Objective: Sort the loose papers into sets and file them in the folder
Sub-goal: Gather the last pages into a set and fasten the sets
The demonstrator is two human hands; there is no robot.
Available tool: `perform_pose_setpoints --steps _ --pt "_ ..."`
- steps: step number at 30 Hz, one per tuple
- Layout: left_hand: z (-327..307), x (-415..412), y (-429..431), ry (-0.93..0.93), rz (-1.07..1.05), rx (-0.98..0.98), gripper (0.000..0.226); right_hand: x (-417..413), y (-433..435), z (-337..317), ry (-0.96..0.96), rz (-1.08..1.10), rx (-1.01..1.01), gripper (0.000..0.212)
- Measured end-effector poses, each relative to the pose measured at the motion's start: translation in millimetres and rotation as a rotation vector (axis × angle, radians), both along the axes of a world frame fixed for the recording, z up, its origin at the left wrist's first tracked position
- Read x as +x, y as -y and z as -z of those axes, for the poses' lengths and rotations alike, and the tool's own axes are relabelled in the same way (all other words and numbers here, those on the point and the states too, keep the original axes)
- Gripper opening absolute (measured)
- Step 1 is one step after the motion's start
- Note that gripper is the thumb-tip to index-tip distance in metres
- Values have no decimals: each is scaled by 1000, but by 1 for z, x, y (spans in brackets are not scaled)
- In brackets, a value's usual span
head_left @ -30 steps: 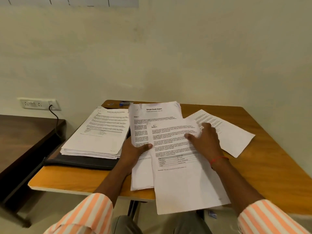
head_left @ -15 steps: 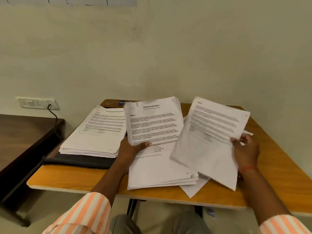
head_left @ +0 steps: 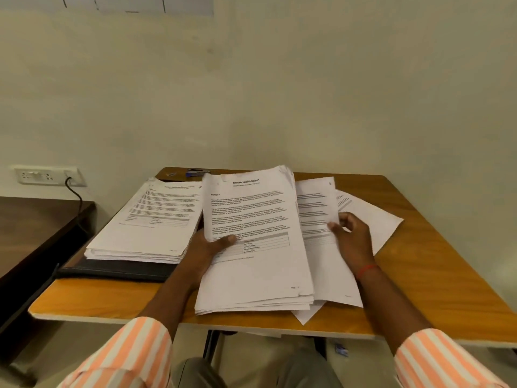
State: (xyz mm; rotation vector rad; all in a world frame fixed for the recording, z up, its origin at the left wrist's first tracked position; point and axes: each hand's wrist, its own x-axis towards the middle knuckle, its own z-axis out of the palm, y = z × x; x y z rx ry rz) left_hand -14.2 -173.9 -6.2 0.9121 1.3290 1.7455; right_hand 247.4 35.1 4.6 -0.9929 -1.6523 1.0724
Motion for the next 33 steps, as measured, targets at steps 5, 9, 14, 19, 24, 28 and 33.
perform_pose_setpoints --steps 5,9,14,19,24,28,33 --pt "1 4 -6 -8 -24 -56 47 -33 28 7 -77 -83 -138 13" --pt "0 4 -5 -33 -12 -99 53 -46 42 13 -88 -119 -132 13" --pt "1 8 -9 -83 -47 -118 43 -47 56 -5 -121 -201 -168 22" --pt "-11 22 -12 -112 -123 -73 38 -40 48 -21 -76 -373 -209 35" --pt "-72 32 -12 -219 -218 91 38 -34 41 -73 -163 -357 -35 34" --pt "-115 37 -13 -337 -332 179 44 -30 54 -118 -347 -347 33 28" --pt "-114 46 -11 -362 -465 257 53 -26 67 -108 -384 -344 18 35"
